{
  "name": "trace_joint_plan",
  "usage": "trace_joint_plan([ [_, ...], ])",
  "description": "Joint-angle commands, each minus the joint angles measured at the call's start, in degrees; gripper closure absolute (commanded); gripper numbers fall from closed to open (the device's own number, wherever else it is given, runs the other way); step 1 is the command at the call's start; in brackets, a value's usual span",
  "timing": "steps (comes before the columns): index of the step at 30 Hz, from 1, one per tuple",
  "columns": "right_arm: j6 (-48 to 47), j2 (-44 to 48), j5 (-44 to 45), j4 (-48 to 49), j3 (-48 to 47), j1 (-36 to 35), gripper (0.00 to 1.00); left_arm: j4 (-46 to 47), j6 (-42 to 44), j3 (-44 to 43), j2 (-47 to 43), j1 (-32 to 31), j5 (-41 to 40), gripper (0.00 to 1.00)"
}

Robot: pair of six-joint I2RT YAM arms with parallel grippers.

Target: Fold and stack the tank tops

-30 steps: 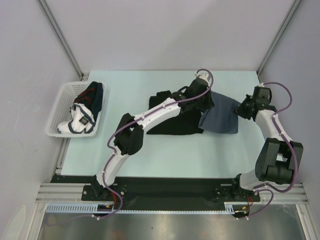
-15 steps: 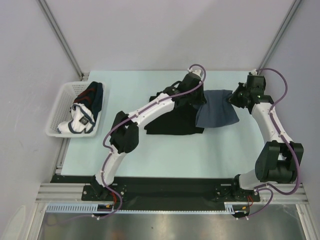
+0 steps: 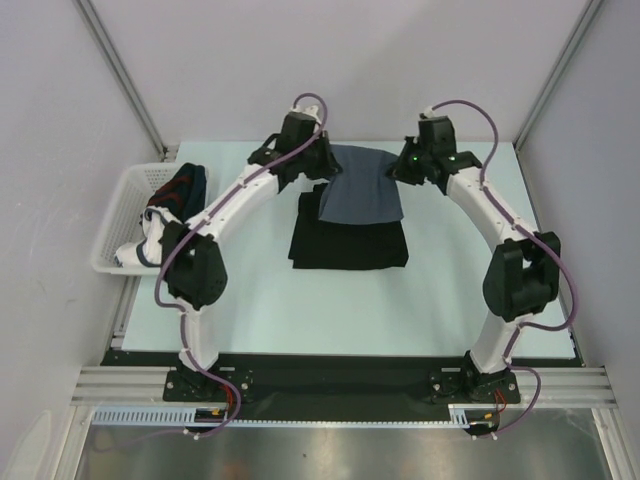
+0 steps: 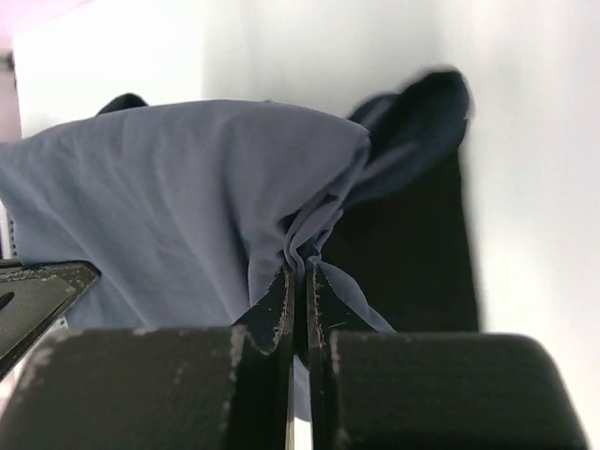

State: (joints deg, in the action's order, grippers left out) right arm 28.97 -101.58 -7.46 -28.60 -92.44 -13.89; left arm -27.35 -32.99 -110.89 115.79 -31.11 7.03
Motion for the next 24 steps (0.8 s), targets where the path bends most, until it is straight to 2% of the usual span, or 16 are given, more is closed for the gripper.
trace_joint_plan([
  [1, 2.32, -3.09, -0.09, 0.65, -3.27, -4.02, 1.0, 2.12, 1.88, 7.69, -8.2, 1.75, 2.46, 1.0],
  [5, 3.11, -5.64, 0.78, 2.49, -1.35, -7.72, 1.0, 5.9, 1.35, 19.02, -12.16, 4.65, 6.32, 1.0],
  [6, 3.28, -5.99, 0.78, 3.19, -0.47, -8.17, 1.0, 7.13, 1.0, 24.18, -12.86, 5.79, 7.46, 1.0],
  [9, 4.6, -6.44, 0.17, 6.87, 5.59, -9.14, 1.0, 11.61, 0.83, 32.46, -12.96, 7.11, 8.96, 1.0],
  [13, 6.18, -5.38, 0.25, 10.4, 12.54, -9.22, 1.0, 13.9, 1.7, 36.36, -11.46, 7.82, 10.55, 1.0],
  [18, 5.57, -4.24, 1.4, 11.02, 15.62, -9.31, 0.98, 13.9, 3.81, 37.85, -9.7, 8.17, 10.29, 1.0],
  [20, 5.13, -4.33, 1.14, 11.28, 16.33, -9.31, 0.76, 14.52, 4.08, 38.47, -9.62, 8.17, 9.68, 0.96],
  [21, 4.43, -4.42, 1.05, 11.29, 16.33, -9.23, 0.65, 14.7, 4.25, 39.08, -9.79, 8.17, 9.41, 0.88],
  [22, 4.25, -4.42, 1.4, 11.37, 16.42, -9.23, 0.47, 14.96, 4.17, 39.43, -9.97, 8.17, 8.97, 0.68],
  [24, 3.9, -4.24, 1.31, 12.86, 16.77, -8.88, 0.39, 15.4, 3.99, 40.84, -11.1, 8.17, 7.39, 0.49],
])
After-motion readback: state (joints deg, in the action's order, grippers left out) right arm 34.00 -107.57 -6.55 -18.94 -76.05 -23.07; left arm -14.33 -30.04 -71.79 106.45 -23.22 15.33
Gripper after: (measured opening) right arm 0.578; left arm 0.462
